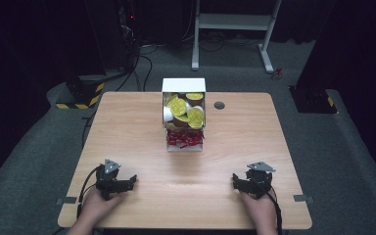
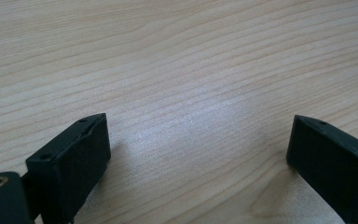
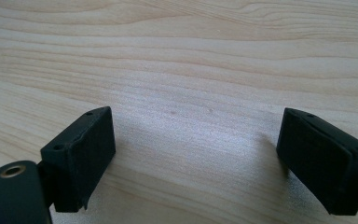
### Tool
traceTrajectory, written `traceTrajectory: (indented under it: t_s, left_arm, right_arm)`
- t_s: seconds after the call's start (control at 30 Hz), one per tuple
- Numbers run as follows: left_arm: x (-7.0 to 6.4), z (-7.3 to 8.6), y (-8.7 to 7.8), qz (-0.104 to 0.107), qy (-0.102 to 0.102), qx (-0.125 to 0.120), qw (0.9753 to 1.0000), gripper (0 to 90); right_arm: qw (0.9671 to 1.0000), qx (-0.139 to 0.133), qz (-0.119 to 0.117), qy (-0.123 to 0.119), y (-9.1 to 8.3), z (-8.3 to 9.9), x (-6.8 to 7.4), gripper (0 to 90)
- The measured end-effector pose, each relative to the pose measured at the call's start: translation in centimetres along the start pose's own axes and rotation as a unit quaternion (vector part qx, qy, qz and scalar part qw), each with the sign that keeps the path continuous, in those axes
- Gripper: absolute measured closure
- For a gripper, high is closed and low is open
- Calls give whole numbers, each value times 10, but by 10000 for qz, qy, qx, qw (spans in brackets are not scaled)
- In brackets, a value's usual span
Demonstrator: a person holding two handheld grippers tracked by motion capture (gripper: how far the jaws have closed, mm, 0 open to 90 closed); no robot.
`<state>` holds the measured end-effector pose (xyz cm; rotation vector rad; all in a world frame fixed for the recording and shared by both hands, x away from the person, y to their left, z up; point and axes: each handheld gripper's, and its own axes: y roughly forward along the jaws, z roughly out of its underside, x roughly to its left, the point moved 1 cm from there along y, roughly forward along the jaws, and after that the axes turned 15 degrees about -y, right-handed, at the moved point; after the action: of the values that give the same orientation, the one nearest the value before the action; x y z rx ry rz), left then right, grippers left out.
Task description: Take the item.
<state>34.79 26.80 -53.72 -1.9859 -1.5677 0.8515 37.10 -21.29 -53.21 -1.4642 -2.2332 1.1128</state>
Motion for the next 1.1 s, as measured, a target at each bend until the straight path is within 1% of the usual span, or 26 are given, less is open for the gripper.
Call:
traceTrajectory:
  t_s: [0.97,1.03,1.1]
  left_arm:
    - [0,0,-1,-4,12,17,10000,64]
    - [0,0,0,3,0,17,10000,64]
    - [0,0,0,4,-1,17,10000,64]
  right_arm:
    - [10000,-13,-18,-42,0,0,-1,119]
    - [10000,-15,-17,-44,0,0,-1,122]
    - [10000,-43,-9,-25,-1,0,-1,150]
